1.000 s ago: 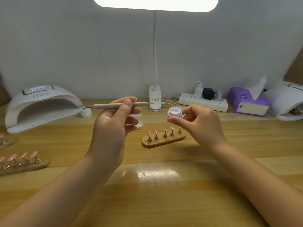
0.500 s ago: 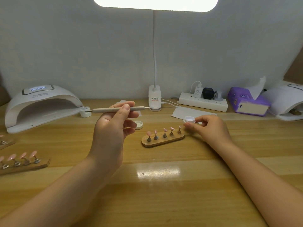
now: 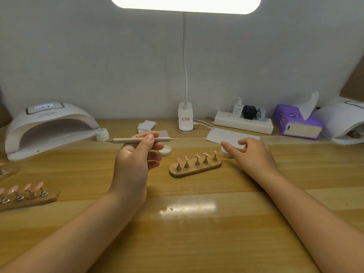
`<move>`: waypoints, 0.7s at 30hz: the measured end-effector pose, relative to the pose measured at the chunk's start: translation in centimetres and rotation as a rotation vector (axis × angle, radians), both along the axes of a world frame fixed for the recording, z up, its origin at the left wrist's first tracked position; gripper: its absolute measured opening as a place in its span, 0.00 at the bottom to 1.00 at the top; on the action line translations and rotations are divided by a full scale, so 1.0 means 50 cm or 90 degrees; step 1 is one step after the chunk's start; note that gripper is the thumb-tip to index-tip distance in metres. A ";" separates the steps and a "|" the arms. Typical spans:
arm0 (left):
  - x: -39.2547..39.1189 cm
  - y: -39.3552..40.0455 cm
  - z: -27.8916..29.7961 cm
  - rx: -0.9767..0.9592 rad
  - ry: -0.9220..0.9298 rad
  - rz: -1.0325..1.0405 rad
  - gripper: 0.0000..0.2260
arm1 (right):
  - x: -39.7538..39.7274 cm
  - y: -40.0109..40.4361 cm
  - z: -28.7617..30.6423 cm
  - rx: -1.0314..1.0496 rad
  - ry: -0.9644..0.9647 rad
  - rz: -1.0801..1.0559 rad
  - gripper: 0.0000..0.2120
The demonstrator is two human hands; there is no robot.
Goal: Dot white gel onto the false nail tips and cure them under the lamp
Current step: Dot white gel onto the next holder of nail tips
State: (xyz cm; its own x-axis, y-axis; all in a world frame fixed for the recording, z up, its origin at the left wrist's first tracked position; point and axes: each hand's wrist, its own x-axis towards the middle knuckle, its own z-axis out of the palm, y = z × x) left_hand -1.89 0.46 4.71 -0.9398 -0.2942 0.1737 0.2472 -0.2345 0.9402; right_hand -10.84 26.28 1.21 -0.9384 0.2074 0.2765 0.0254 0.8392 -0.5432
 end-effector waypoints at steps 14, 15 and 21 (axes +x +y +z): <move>-0.020 -0.009 -0.032 0.042 -0.072 0.029 0.10 | 0.114 -0.162 0.012 0.047 0.124 0.251 0.19; -0.022 -0.009 -0.034 0.048 -0.077 0.031 0.10 | 0.115 -0.164 0.008 0.057 0.121 0.246 0.20; -0.029 -0.010 -0.043 0.080 -0.095 0.026 0.09 | 0.108 -0.173 0.004 0.097 0.055 0.235 0.13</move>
State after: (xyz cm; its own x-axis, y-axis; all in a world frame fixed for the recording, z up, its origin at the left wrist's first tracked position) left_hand -3.33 -0.04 2.56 -0.9393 -0.3430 -0.0069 0.1191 -0.3448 0.9311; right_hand -5.43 17.61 1.39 -0.9139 -0.1884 0.3595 -0.3330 0.8544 -0.3990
